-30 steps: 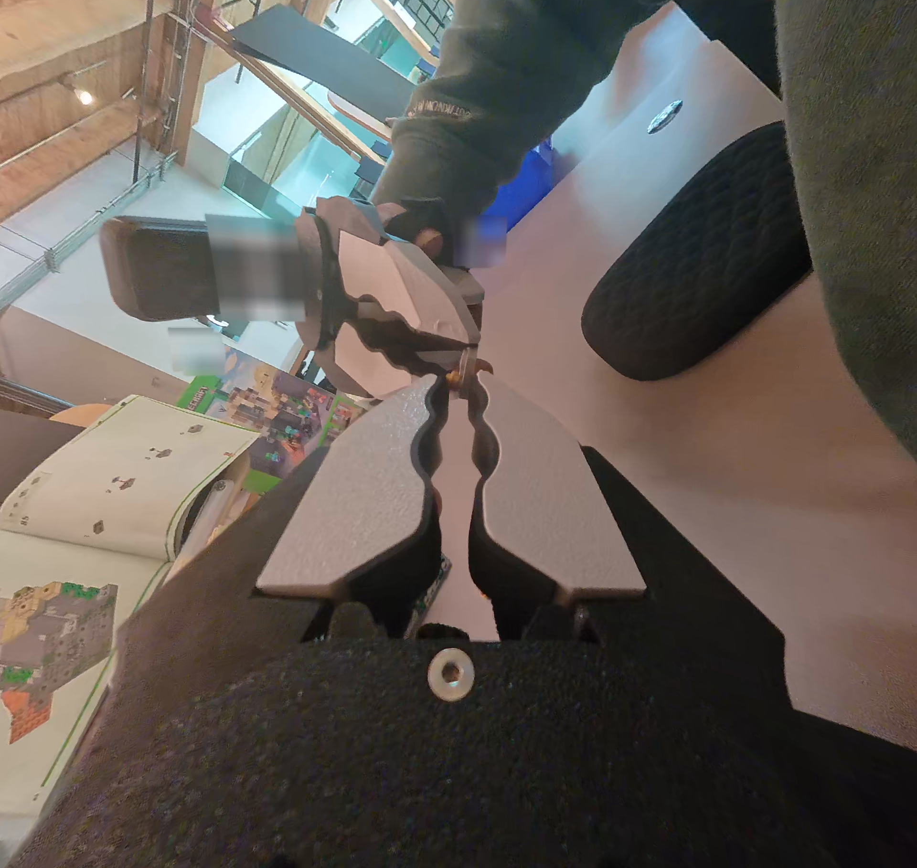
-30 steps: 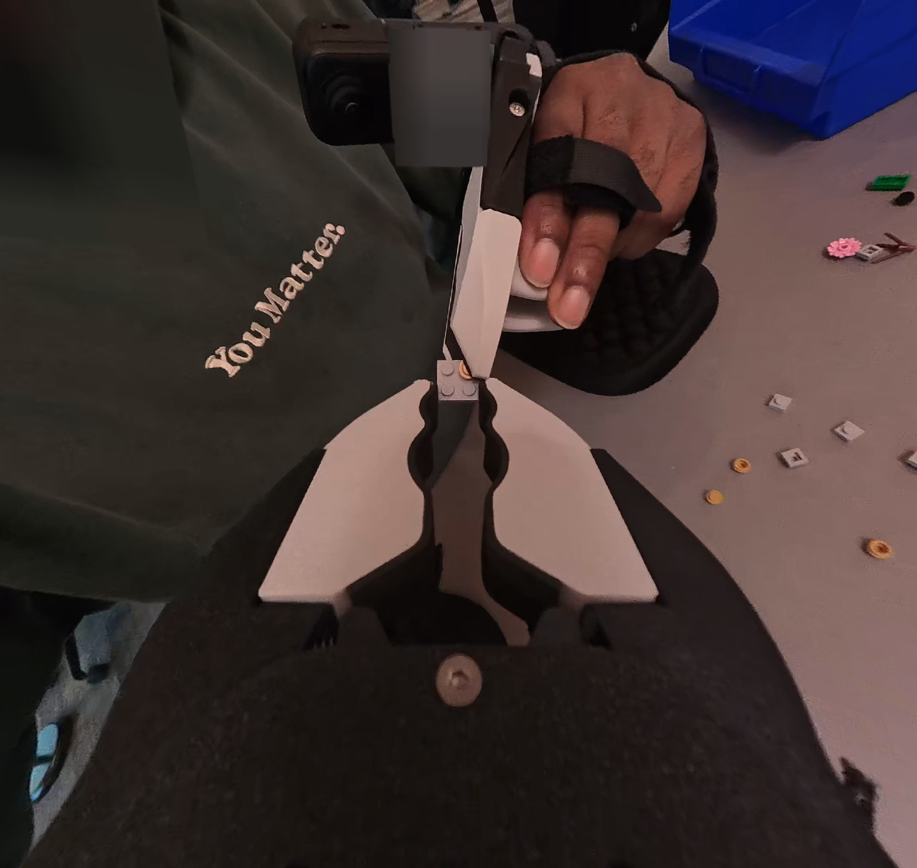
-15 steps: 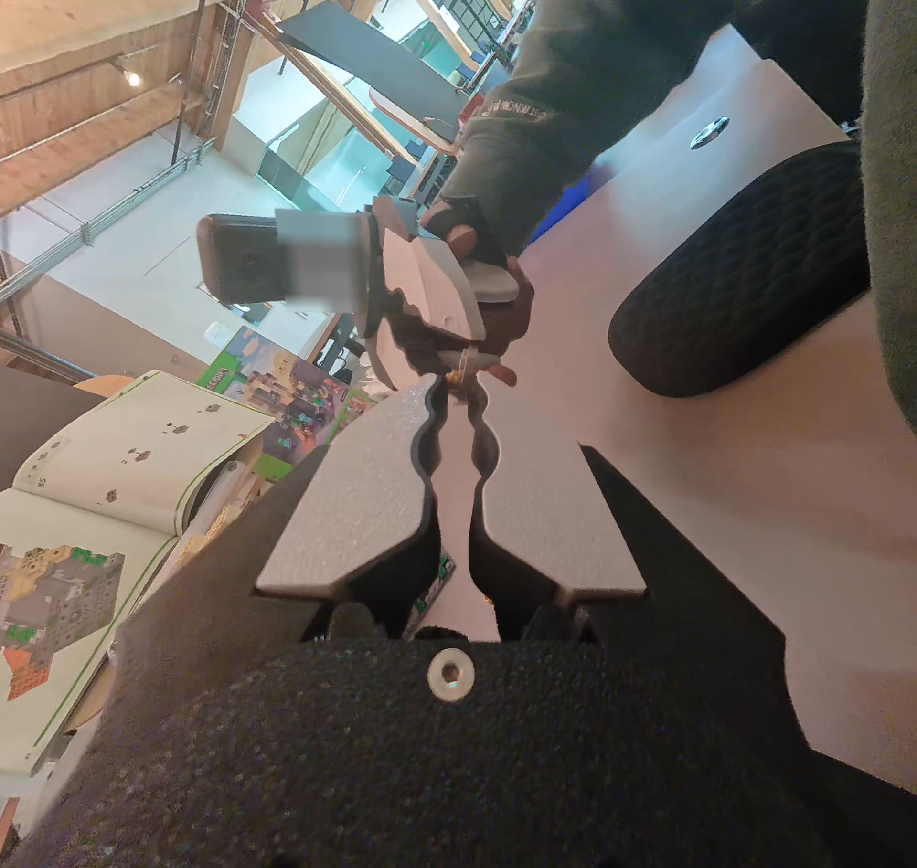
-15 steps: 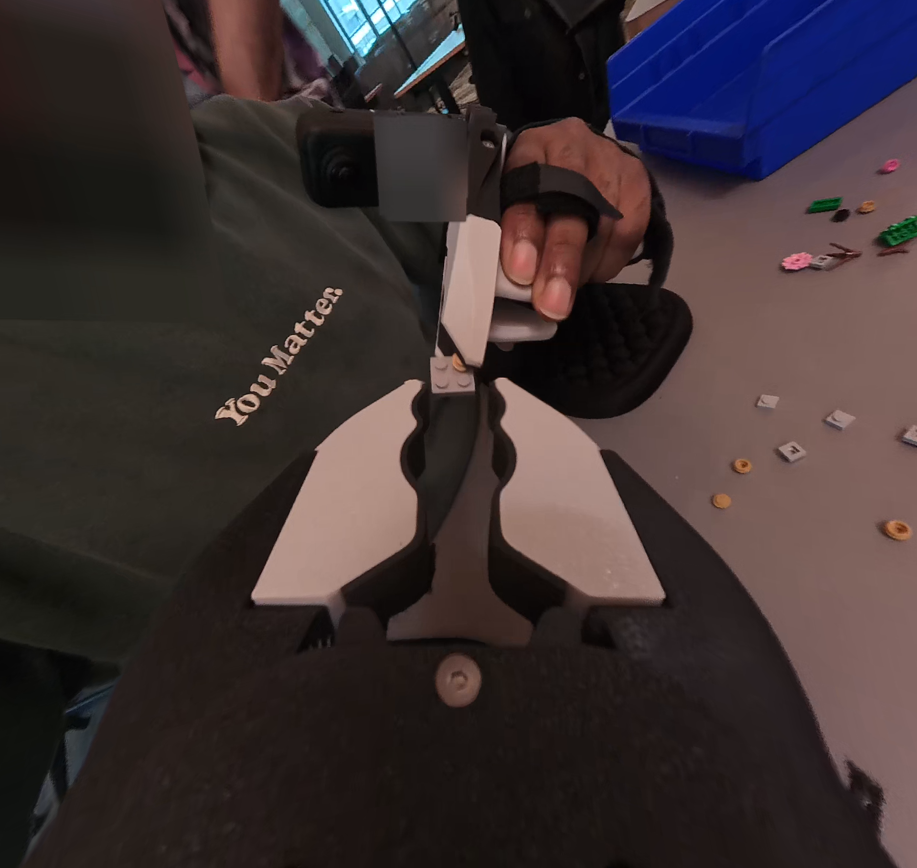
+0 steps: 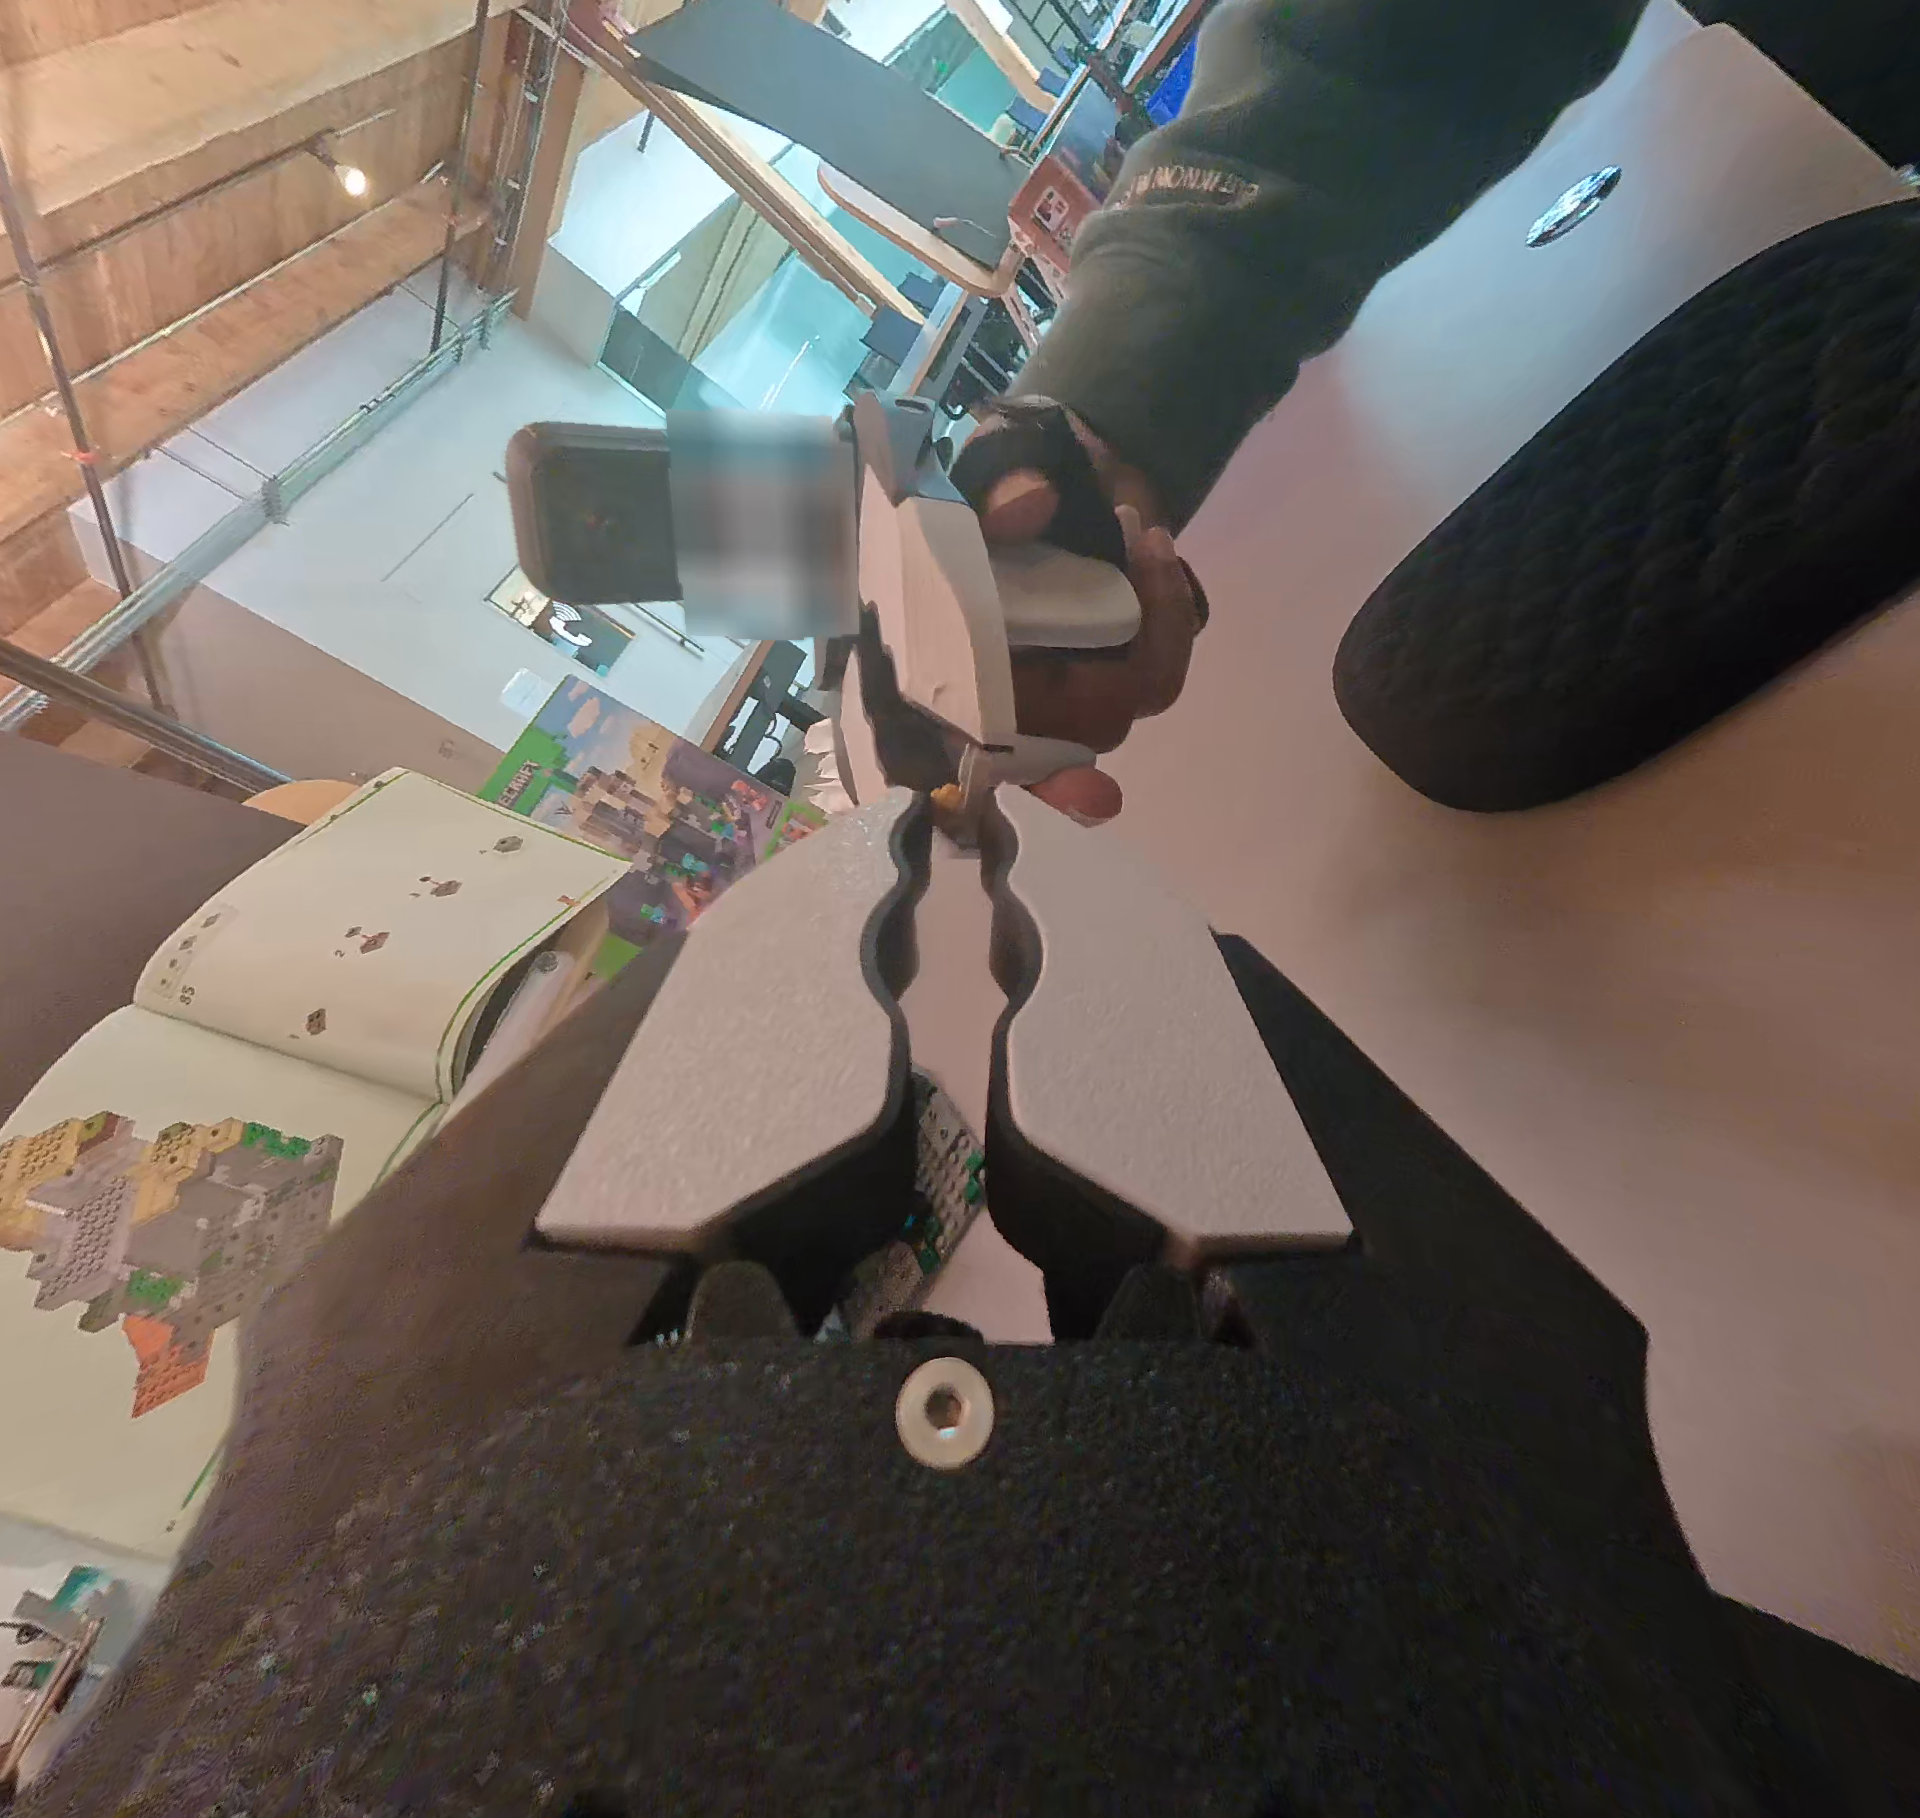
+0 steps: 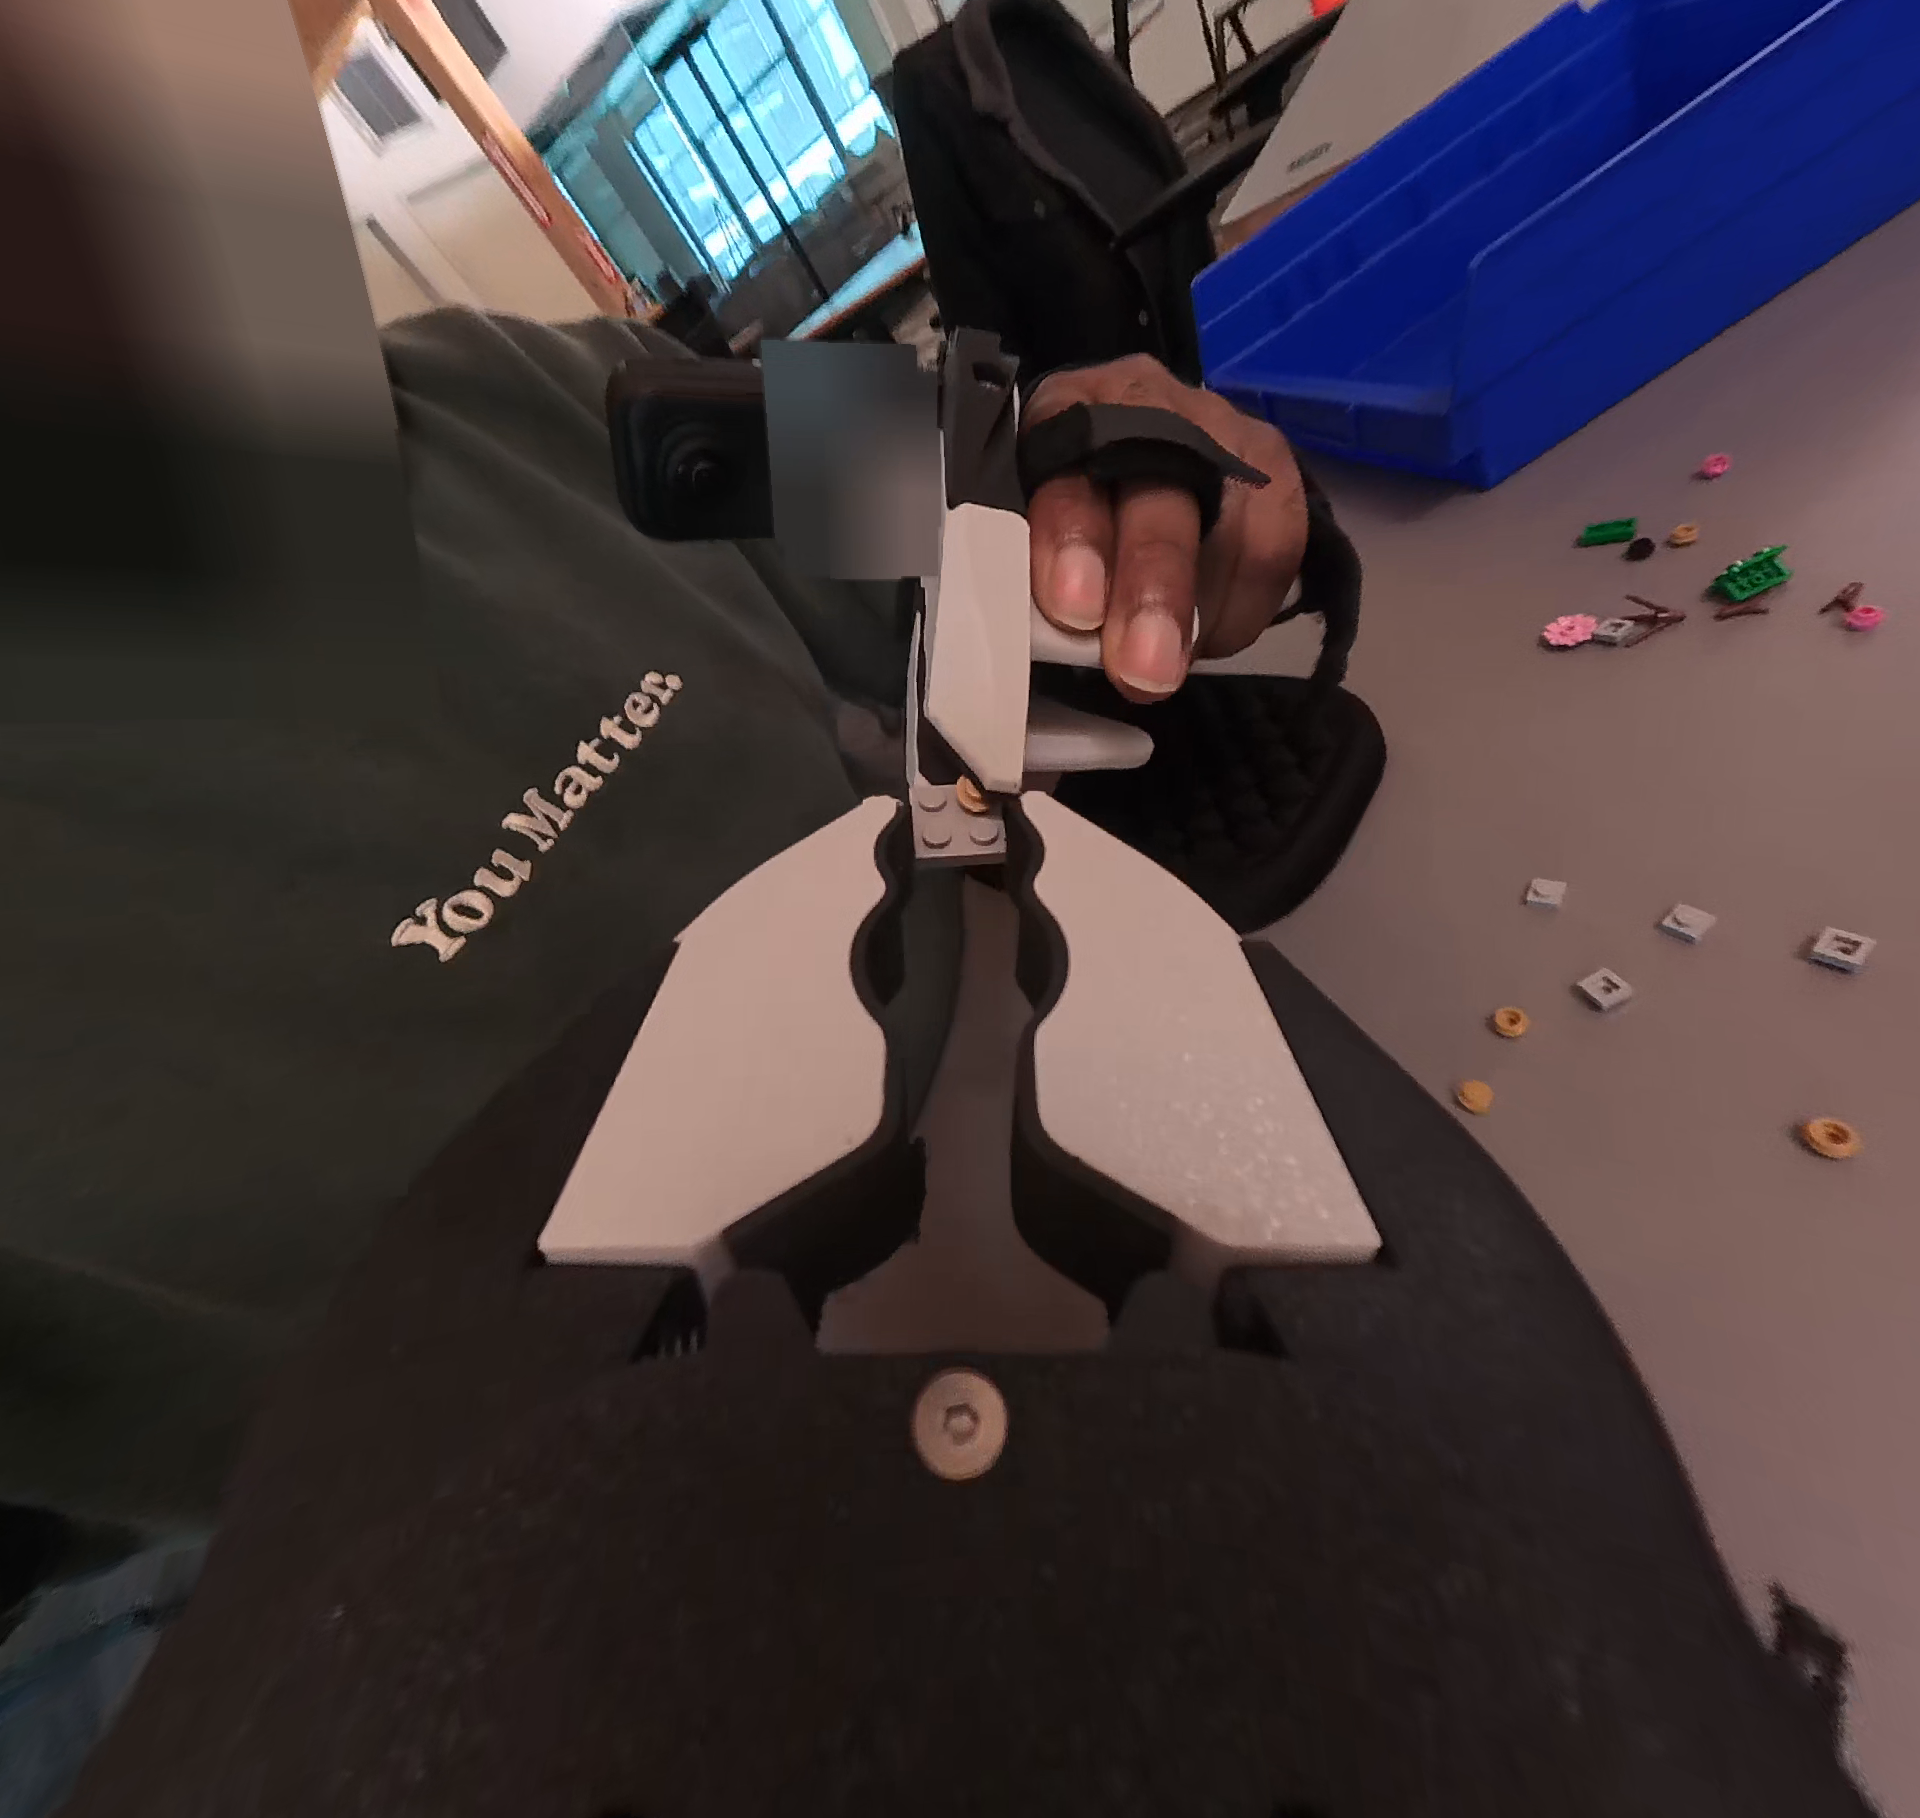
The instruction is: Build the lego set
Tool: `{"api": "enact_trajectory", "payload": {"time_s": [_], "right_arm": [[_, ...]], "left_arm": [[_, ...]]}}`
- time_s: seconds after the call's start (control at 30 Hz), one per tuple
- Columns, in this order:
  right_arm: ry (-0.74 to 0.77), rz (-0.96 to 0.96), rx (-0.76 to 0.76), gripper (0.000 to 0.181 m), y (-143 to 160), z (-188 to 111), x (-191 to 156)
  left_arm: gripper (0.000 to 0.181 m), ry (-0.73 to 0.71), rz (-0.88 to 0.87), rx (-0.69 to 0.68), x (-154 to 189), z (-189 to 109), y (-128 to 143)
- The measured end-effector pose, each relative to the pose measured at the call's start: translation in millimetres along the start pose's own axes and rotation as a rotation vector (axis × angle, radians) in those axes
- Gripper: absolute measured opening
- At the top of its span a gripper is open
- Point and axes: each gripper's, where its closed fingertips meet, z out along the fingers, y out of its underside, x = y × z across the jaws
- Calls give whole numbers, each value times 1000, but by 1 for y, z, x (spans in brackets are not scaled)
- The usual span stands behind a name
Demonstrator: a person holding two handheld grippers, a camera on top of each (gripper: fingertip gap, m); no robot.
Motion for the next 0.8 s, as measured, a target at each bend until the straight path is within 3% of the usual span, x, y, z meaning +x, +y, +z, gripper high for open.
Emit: {"api": "enact_trajectory", "payload": {"time_s": [0.8], "right_arm": [[-20, 91, 231, 17, -12, -6, 1]], "left_arm": [[9, -29, -64, -39, -11, 2, 1]]}}
